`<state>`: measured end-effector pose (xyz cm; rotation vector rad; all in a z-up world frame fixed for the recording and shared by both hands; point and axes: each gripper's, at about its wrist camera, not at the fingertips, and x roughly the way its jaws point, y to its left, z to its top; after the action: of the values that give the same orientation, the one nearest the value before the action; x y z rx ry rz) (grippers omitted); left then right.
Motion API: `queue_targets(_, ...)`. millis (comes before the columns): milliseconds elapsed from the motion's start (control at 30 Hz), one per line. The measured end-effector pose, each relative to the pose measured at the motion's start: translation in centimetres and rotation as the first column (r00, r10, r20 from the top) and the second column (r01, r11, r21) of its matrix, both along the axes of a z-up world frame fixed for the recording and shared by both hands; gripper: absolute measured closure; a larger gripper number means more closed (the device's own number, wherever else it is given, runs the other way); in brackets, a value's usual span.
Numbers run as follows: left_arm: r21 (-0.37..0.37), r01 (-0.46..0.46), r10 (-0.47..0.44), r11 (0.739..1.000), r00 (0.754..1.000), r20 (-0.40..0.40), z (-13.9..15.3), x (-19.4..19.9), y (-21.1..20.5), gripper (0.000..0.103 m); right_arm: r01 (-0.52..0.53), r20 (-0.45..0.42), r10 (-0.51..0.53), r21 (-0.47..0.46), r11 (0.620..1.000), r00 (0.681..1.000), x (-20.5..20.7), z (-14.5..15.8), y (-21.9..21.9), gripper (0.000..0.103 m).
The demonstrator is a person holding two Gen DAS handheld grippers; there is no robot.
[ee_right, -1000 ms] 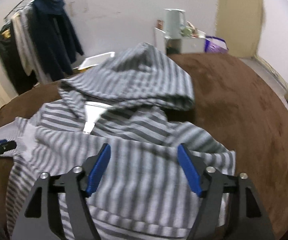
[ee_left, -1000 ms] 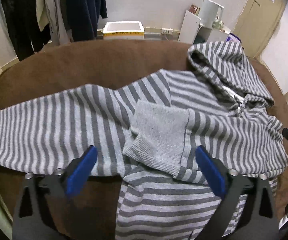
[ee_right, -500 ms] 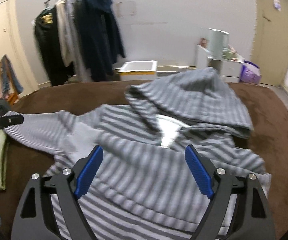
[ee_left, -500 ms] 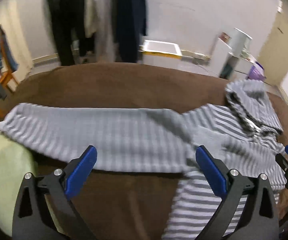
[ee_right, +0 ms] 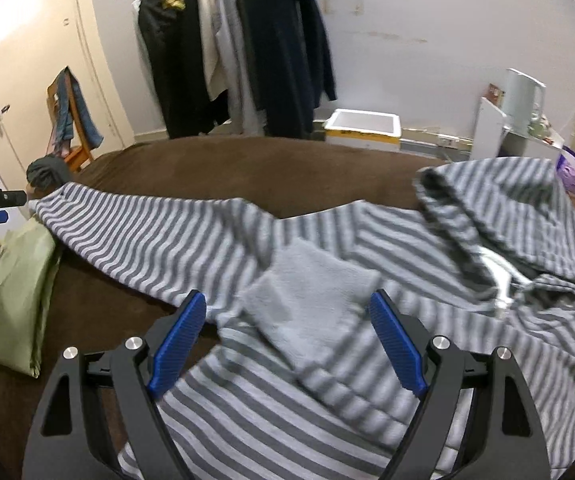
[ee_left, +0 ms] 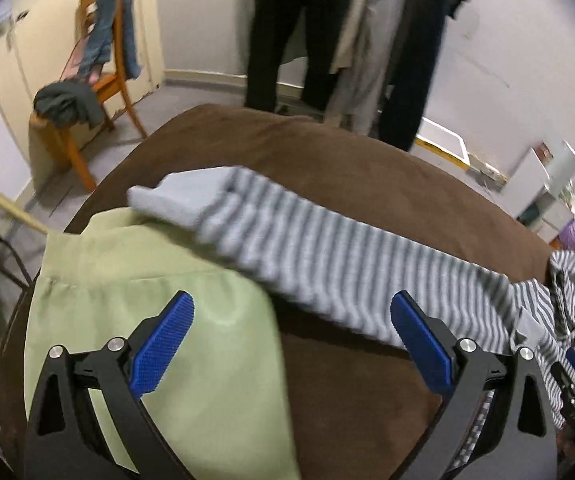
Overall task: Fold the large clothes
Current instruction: 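Move the left gripper to the other sleeve's cuff and close on it, then lift the held sleeve cuff up with the left gripper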
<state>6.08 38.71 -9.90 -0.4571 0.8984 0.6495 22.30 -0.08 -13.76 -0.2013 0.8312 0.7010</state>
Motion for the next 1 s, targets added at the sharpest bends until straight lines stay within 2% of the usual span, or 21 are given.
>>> queue_targets(167, -0.043, -0.029, 0.030, 0.999, 0.999, 0.035, -1.4, -1.2, 3.2, 0.007, -0.023, -0.022, 0.022, -0.014, 1.000, 1.000, -0.6, -1.1, 2.7, 0.020)
queue_targets(300, -0.104, -0.045, 0.052, 0.994, 0.997, 0.058, -2.7, -1.5, 5.3, 0.016, -0.035, -0.023, 0.034, -0.033, 0.999, 0.999, -0.8, -1.7, 4.3, 0.020)
queue_targets(467, -0.164, -0.072, 0.088, 0.984, 0.992, 0.090, -4.4, -1.2, 7.4, 0.018, -0.034, -0.033, 0.034, -0.025, 0.999, 0.999, -0.7, -1.9, 5.5, 0.020)
queue_targets(600, -0.190, -0.058, 0.075, 0.980, 0.993, 0.086, -5.5, 0.1, 8.9, 0.018, -0.031, -0.051, 0.029, -0.033, 0.999, 0.998, -0.1, -2.4, 5.8, 0.020)
queue_targets(767, -0.181, -0.059, 0.074, 0.982, 0.994, 0.081, -5.7, 1.8, 10.4, 0.019, -0.008, -0.049, 0.006, -0.048, 0.999, 0.999, 0.3, -2.7, 5.5, 0.019)
queue_targets(800, -0.169, -0.066, 0.080, 0.983, 0.993, 0.081, -5.7, 2.0, 10.6, 0.027, 0.006, -0.061, -0.009, -0.045, 0.999, 0.998, 0.5, -3.0, 5.3, 0.016)
queue_targets(867, -0.126, -0.068, 0.077, 0.990, 0.994, 0.073, -5.6, 2.0, 10.5, 0.054, 0.017, -0.081, -0.021, -0.050, 0.999, 0.996, 0.7, -3.5, 5.3, 0.008)
queue_targets(900, -0.124, -0.030, 0.042, 0.992, 0.994, 0.102, -5.6, 1.9, 10.4, 0.072, 0.018, -0.078, -0.023, -0.059, 0.998, 0.997, 0.7, -3.6, 5.4, 0.007)
queue_targets(1000, -0.106, -0.007, 0.021, 0.994, 0.990, 0.137, -5.4, 1.3, 10.3, 0.074, 0.018, -0.056, -0.023, -0.103, 0.995, 0.998, 0.6, -4.3, 5.4, 0.007)
